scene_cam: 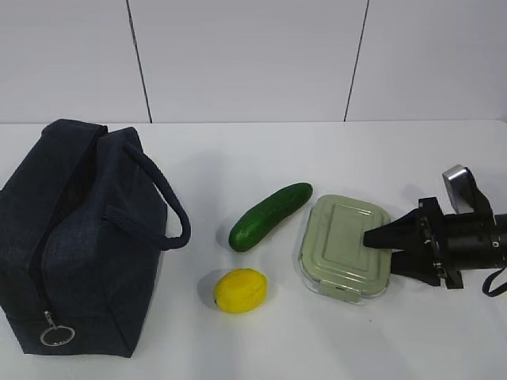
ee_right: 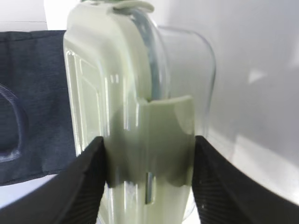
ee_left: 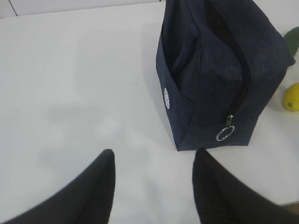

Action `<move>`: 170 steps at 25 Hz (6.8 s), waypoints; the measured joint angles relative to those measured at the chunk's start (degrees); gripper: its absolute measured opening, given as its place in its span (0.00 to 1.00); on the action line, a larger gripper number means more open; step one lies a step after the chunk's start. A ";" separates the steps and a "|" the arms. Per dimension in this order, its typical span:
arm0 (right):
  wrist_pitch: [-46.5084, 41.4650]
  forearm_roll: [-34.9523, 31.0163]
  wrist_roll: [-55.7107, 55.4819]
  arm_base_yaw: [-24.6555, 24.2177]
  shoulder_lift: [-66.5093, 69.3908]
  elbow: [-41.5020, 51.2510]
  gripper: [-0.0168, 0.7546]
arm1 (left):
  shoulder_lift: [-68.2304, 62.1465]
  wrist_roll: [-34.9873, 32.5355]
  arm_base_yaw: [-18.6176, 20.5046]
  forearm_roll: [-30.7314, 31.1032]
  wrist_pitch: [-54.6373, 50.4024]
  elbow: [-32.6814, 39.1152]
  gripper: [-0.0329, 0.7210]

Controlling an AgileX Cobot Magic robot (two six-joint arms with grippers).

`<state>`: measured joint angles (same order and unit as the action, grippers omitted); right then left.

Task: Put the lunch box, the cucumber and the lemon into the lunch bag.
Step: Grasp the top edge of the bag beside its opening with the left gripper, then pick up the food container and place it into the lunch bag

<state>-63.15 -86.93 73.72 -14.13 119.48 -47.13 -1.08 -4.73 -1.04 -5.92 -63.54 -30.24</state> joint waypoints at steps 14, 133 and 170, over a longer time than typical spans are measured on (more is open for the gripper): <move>0.09 0.25 -3.61 2.57 -1.31 0.00 0.56 | 0.00 0.00 0.00 0.00 0.00 0.00 0.55; -0.47 3.74 -15.62 2.71 -14.36 0.42 0.56 | -85.95 -3.58 0.00 -25.78 8.29 -31.69 0.29; -2.35 10.52 -44.73 15.72 -14.36 -22.24 0.56 | -85.06 13.88 -9.18 -3.33 -2.35 -43.53 0.04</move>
<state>-65.50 -76.40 28.98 1.59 105.12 -69.37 -86.14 9.15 -10.22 -9.25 -65.89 -73.77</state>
